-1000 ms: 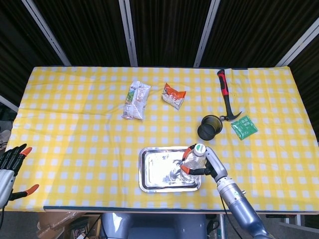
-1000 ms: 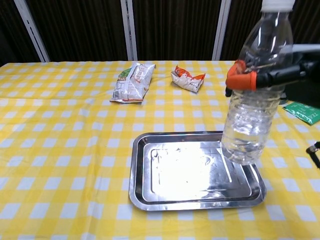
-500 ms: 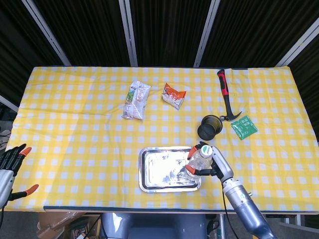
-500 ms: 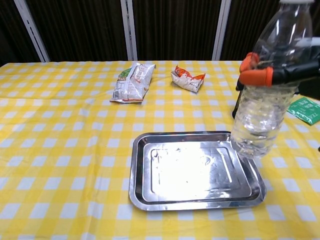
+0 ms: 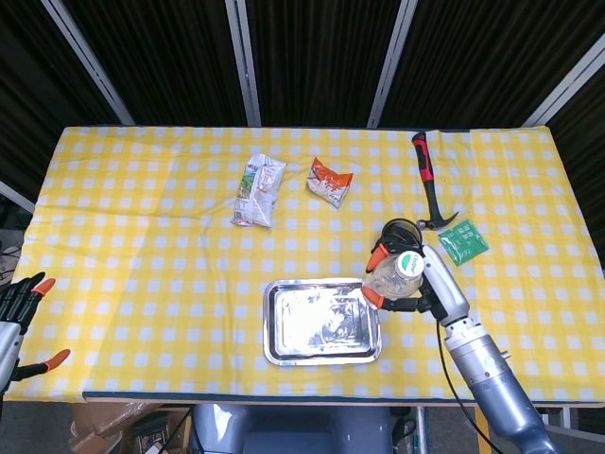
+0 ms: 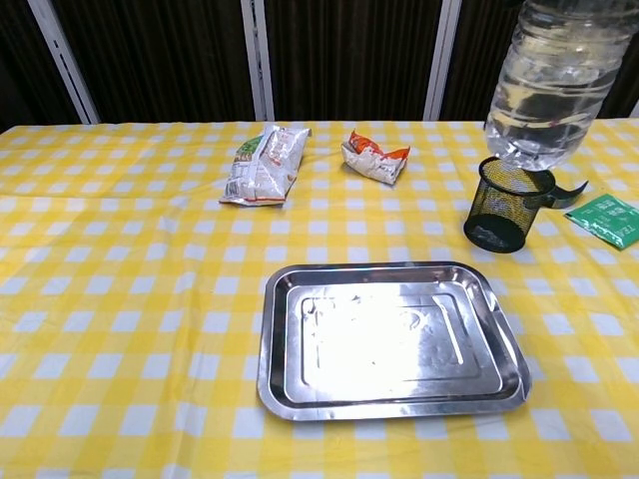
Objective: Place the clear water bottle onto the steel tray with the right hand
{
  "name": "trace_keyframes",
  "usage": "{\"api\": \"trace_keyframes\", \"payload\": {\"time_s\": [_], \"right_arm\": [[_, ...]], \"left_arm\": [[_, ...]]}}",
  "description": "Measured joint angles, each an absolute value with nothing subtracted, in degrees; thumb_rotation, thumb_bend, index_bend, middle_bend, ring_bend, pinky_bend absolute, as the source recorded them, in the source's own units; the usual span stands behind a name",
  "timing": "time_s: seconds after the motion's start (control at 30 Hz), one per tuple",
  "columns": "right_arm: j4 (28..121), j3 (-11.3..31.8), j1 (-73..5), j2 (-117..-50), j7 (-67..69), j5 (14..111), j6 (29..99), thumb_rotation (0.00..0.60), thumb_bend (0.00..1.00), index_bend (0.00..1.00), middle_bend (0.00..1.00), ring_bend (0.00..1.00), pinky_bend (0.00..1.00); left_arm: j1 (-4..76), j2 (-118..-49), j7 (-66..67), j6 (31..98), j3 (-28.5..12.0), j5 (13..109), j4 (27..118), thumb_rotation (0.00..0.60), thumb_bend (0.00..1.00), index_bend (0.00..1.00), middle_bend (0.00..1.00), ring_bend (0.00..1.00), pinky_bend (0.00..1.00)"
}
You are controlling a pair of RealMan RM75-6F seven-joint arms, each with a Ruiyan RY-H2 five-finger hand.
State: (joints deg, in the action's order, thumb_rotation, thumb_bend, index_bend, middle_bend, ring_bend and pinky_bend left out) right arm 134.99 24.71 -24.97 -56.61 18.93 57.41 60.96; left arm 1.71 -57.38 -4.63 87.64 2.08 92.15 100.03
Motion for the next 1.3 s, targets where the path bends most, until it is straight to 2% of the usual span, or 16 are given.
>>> {"api": "trace_keyframes", "payload": {"time_s": [0.27,0.47,0.6,0.77,1.07,1.3], "right_arm": [[134.8,20.4,-25.6,-58.9,17.1,54.0,60.0,0.600,0.88,0.86,0.68,0.32,0.00],[130.6,16.3,-25.6,-66.5,17.8,54.4,59.4,0.600,0.88,0.86,0.68,0.32,0.00],[126.6,14.5,-25.2,-71.8,20.2,58.4,58.9,0.600,0.88,0.86,0.68,0.32,0.00],[124.5,13.2,-25.1,-77.0,20.1,63.2,60.3,0.600,0.88,0.86,0.68,0.32,0.00],[123.7,12.6,-26.7,-84.8,14.2,64.6,62.8,0.600,0.88,0.86,0.68,0.32,0.00],[123.2,12.3,-29.8,-95.6,6.7,63.1,64.3,0.600,0.88,0.86,0.68,0.32,0.00]], "left_arm": [[1.5,-57.2,-5.0,87.9,2.0,92.0,100.0,0.600,0.19,0.04,0.00,0.00,0.00],[1.6,-57.3,-4.8,87.8,2.0,92.1,99.9,0.600,0.19,0.04,0.00,0.00,0.00],[1.6,-57.4,-4.4,87.7,2.0,92.1,100.0,0.600,0.19,0.04,0.00,0.00,0.00],[1.8,-57.5,-4.1,87.3,2.0,92.0,100.0,0.600,0.19,0.04,0.00,0.00,0.00],[1.9,-57.4,-4.7,87.1,2.0,91.8,100.0,0.600,0.19,0.04,0.00,0.00,0.00],[2.1,-57.3,-4.8,86.5,2.1,91.9,99.8,0.600,0.19,0.04,0.00,0.00,0.00]]}}
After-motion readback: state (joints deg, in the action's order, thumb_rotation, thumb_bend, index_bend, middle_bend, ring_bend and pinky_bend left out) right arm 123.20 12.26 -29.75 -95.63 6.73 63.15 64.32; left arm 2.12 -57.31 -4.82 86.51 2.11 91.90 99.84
